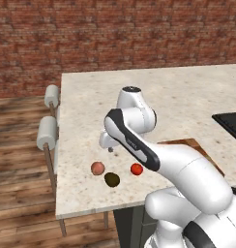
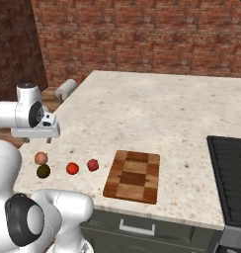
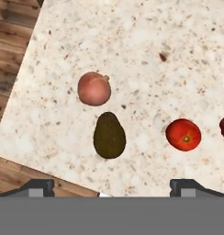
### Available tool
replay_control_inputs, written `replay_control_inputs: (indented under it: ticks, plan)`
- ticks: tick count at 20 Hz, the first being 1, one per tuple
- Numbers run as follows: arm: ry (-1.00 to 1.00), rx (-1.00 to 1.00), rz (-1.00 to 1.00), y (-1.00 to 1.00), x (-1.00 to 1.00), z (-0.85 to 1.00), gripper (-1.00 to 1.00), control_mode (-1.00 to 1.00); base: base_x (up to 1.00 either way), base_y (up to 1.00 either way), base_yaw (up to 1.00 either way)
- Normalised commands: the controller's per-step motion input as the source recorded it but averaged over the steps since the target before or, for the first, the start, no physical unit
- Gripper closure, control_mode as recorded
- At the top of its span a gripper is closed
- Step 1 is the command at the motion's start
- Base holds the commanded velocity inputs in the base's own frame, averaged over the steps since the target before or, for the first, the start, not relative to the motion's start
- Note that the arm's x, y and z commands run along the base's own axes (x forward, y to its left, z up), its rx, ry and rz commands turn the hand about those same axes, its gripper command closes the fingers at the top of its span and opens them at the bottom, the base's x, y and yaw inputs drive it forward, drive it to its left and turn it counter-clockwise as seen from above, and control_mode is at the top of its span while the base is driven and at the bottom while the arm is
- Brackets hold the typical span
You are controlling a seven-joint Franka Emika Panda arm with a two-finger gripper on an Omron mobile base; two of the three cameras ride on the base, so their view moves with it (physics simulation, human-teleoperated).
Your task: Place the avocado, onion, tomato, and bell pepper on the cutting board.
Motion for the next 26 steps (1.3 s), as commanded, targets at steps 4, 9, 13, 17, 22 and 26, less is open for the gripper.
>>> replay_control_inputs:
  ticks: [4,9,13,17,22,26]
  plan:
    - [0.00,0.00,0.00,0.08,0.00,-0.24,-1.00,-1.00,0.00,0.00,0.00]
    - [0.01,0.00,0.00,0.12,0.00,-0.24,-1.00,-1.00,0.00,0.00,0.00]
    - [0.01,0.00,0.00,0.08,0.00,-0.24,-1.00,-1.00,0.00,0.00,0.00]
    - [0.05,0.00,0.00,0.00,0.00,-0.19,-1.00,-1.00,0.00,0.00,0.00]
    - [0.07,0.00,0.00,0.00,0.00,-0.19,-1.00,-1.00,0.00,0.00,0.00]
    - [0.06,0.00,0.00,0.00,0.02,-0.24,-1.00,-1.00,0.00,0.00,0.00]
